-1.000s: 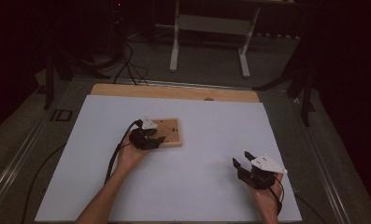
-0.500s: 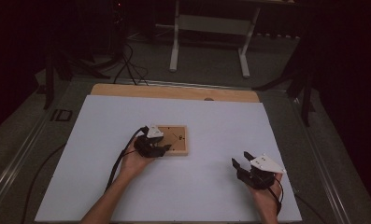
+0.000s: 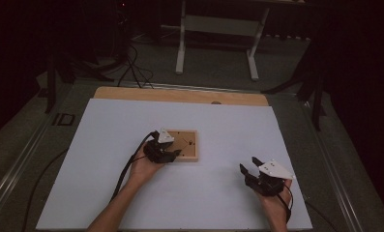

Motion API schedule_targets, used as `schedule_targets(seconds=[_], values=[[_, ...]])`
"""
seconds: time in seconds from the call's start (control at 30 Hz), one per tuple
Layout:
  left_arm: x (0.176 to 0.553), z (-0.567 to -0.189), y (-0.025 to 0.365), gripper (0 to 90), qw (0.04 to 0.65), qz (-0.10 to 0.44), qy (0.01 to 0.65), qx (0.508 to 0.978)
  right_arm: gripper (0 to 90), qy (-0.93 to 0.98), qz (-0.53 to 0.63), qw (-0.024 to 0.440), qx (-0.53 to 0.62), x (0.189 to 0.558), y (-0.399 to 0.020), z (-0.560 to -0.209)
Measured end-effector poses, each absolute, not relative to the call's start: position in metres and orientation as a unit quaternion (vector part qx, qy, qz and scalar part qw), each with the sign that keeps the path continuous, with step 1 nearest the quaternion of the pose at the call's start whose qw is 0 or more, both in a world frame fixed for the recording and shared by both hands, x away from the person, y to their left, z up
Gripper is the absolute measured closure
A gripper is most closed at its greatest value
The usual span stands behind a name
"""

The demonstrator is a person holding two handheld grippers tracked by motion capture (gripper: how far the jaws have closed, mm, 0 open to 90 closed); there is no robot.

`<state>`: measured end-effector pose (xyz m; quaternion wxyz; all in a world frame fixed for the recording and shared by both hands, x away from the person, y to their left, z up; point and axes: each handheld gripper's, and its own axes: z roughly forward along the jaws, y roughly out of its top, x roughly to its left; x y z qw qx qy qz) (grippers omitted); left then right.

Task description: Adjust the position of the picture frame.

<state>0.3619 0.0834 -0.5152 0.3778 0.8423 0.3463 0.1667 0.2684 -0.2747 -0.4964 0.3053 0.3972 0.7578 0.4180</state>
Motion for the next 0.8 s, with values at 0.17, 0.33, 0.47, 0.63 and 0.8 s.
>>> schedule_targets(seconds=[0.17, 0.33, 0.47, 0.63, 0.8], values=[[0.3623, -0.5155, 0.0803, 51.3, 0.379, 0.167, 0.348, 0.841, 45.0, 0.758, 0.418, 0.305, 0.397, 0.2685, -0.2747, -0.4963], [0.3622, -0.5154, 0.0782, 51.3, 0.378, 0.170, 0.355, 0.838, 45.0, 0.758, 0.418, 0.305, 0.397, 0.2681, -0.2746, -0.4962], [0.3634, -0.5155, 0.0780, 51.3, 0.379, 0.168, 0.354, 0.838, 45.0, 0.758, 0.418, 0.305, 0.396, 0.2682, -0.2742, -0.4963], [0.3639, -0.5155, 0.0782, 51.3, 0.379, 0.167, 0.354, 0.839, 45.0, 0.758, 0.418, 0.306, 0.397, 0.2681, -0.2746, -0.4962], [0.3638, -0.5154, 0.0793, 49.1, 0.378, 0.166, 0.356, 0.838, 44.9, 0.756, 0.419, 0.306, 0.398, 0.2678, -0.2755, -0.4961]])
